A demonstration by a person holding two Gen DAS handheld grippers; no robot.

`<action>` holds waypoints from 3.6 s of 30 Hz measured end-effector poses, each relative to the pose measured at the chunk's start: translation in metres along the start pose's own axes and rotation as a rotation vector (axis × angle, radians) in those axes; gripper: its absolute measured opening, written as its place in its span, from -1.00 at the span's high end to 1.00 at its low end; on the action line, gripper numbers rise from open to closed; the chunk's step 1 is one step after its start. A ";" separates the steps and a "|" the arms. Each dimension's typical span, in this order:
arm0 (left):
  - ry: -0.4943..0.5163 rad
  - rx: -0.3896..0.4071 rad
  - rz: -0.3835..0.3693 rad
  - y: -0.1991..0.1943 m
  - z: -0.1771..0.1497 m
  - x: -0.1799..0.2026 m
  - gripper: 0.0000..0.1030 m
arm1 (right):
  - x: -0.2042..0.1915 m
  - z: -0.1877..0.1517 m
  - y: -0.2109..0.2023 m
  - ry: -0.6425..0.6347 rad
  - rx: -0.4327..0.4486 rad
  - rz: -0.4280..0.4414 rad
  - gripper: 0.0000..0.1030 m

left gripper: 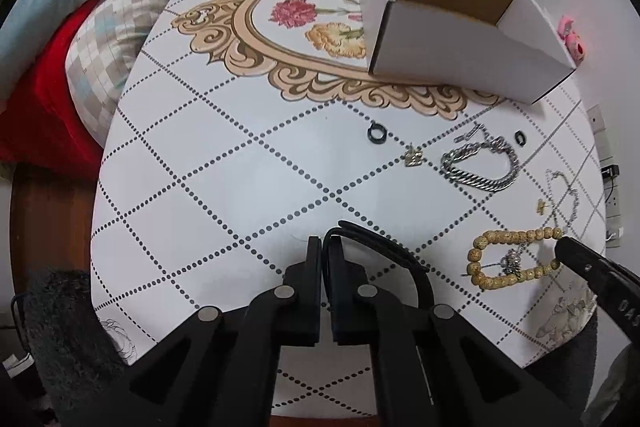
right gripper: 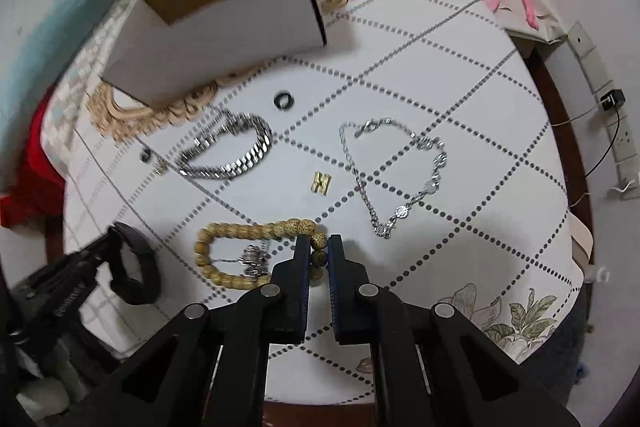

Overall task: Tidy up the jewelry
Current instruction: 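Grasp the black watch band with the left gripper while the right grasps the wooden bead bracelet, then carry the band with the left gripper into the box while the right drops the bead bracelet there, then grasp the silver chain bracelet with the right gripper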

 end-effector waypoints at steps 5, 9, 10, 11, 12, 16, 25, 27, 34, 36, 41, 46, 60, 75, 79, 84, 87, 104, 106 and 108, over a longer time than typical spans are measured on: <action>0.002 0.048 -0.034 -0.026 0.002 0.004 0.98 | 0.002 0.008 -0.032 0.008 0.042 0.073 0.83; 0.015 0.094 -0.062 -0.048 0.011 0.014 0.98 | 0.004 0.024 -0.057 -0.003 0.075 0.120 0.83; 0.020 0.105 -0.066 -0.050 0.014 0.022 0.98 | 0.005 0.028 -0.064 -0.008 0.080 0.136 0.83; 0.026 0.125 -0.074 -0.056 0.025 0.030 0.98 | 0.005 0.034 -0.070 -0.009 0.089 0.154 0.83; 0.031 0.138 -0.080 -0.059 0.032 0.032 0.98 | 0.004 0.038 -0.078 -0.019 0.103 0.168 0.83; 0.043 0.187 -0.113 -0.073 0.064 0.040 0.98 | -0.002 0.061 -0.106 -0.056 0.159 0.200 0.83; 0.039 0.206 -0.155 -0.072 0.141 0.053 0.98 | -0.024 0.140 -0.137 -0.111 0.266 0.227 0.83; 0.043 0.191 -0.150 -0.064 0.155 0.054 0.98 | -0.028 0.158 -0.131 -0.117 0.258 0.226 0.83; 0.040 0.103 -0.149 -0.022 0.187 0.057 0.88 | -0.037 0.204 -0.085 -0.116 0.180 0.204 0.83; 0.014 0.069 -0.147 -0.013 0.192 0.056 0.88 | -0.039 0.211 -0.077 -0.114 0.164 0.209 0.83; -0.035 0.013 -0.164 -0.007 0.196 0.054 0.70 | -0.046 0.225 -0.052 -0.149 0.084 0.222 0.82; -0.040 0.086 -0.124 -0.024 0.195 0.049 -0.39 | -0.035 0.228 -0.035 -0.122 0.029 0.208 0.24; 0.022 0.144 0.083 -0.014 0.159 0.038 -1.00 | -0.031 0.187 -0.030 -0.251 0.175 -0.221 -0.98; 0.014 0.159 0.098 -0.022 0.128 0.041 -1.00 | -0.023 0.162 -0.037 -0.191 0.227 -0.219 -0.98; 0.026 0.192 0.095 -0.040 0.118 0.045 -1.00 | -0.021 0.151 -0.058 -0.182 0.281 -0.223 -0.98; 0.039 0.235 0.086 -0.066 0.105 0.050 -1.00 | -0.019 0.139 -0.086 -0.173 0.349 -0.228 -0.98; 0.041 0.262 0.080 -0.081 0.099 0.051 -1.00 | -0.017 0.130 -0.105 -0.166 0.387 -0.222 -0.98; -0.032 0.299 0.074 -0.114 0.058 0.029 -1.00 | 0.004 0.076 -0.154 -0.064 0.422 -0.096 -0.98; -0.047 0.263 0.085 -0.098 0.051 0.021 -1.00 | 0.015 0.070 -0.134 -0.033 0.371 -0.075 -0.98; -0.064 0.217 0.108 -0.077 0.042 0.010 -0.99 | 0.023 0.064 -0.105 -0.004 0.300 -0.037 -0.89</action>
Point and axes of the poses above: each gripper's, at about its wrist camera, not at the fingertips, and y roughly the way its jaws point, x to its right, z to its top, the point moved 1 cm from there along y, roughly the way its jaws point, and after that the axes turned 5 degrees about -z, right-handed, at the moved point
